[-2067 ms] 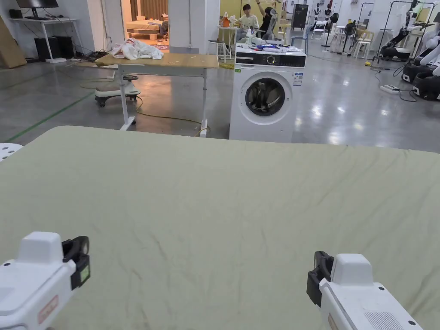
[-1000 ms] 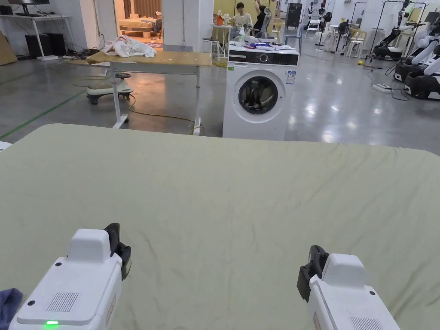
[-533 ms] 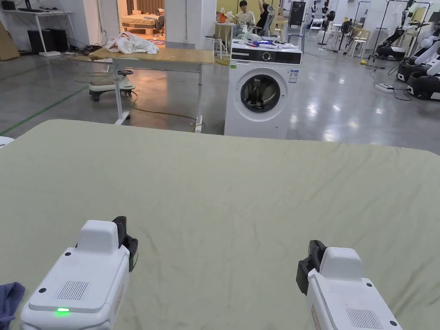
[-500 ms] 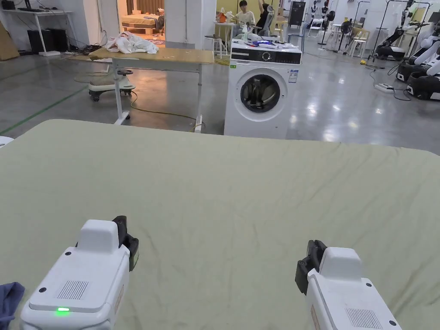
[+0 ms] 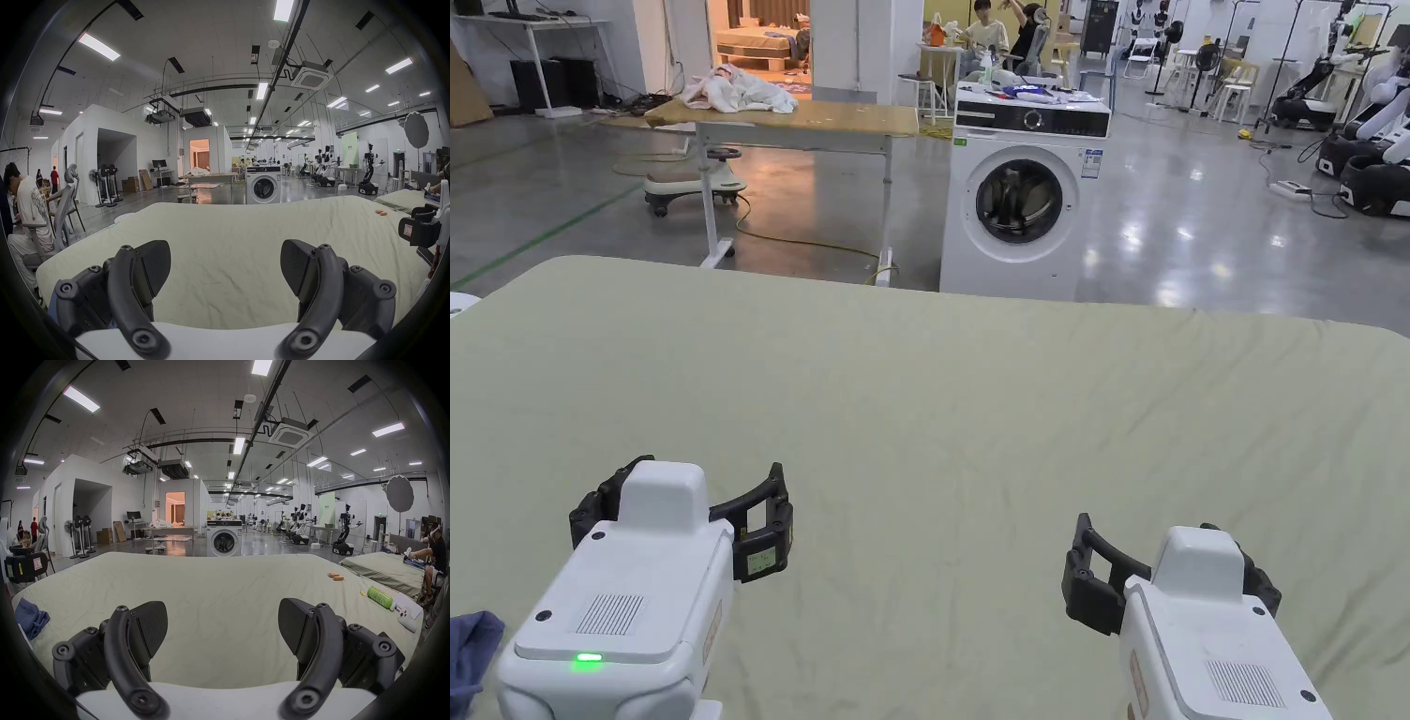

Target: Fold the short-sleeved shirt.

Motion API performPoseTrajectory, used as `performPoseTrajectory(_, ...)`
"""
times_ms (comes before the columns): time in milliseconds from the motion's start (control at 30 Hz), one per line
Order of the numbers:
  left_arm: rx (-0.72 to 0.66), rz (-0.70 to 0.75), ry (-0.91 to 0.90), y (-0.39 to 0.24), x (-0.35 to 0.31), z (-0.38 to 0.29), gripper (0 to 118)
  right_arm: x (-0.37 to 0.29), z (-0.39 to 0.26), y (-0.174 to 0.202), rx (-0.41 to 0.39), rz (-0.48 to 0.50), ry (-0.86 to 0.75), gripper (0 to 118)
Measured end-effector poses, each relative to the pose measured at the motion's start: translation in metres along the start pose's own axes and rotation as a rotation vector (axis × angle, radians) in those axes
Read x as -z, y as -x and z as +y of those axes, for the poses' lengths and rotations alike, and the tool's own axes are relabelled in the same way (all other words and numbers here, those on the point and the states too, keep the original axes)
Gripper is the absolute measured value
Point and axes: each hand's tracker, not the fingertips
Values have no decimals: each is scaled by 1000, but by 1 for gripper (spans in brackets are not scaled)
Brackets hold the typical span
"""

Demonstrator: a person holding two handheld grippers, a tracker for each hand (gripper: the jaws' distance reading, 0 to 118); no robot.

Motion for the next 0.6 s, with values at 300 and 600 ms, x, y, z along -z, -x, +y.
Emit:
performPoseTrajectory(300,12,-2,-51,3,0,0,96,5,0,-4,2,6,5,100)
performPoseTrajectory(600,23,14,-7,2,4,-4,96,14,5,-7,52,-28,62,100)
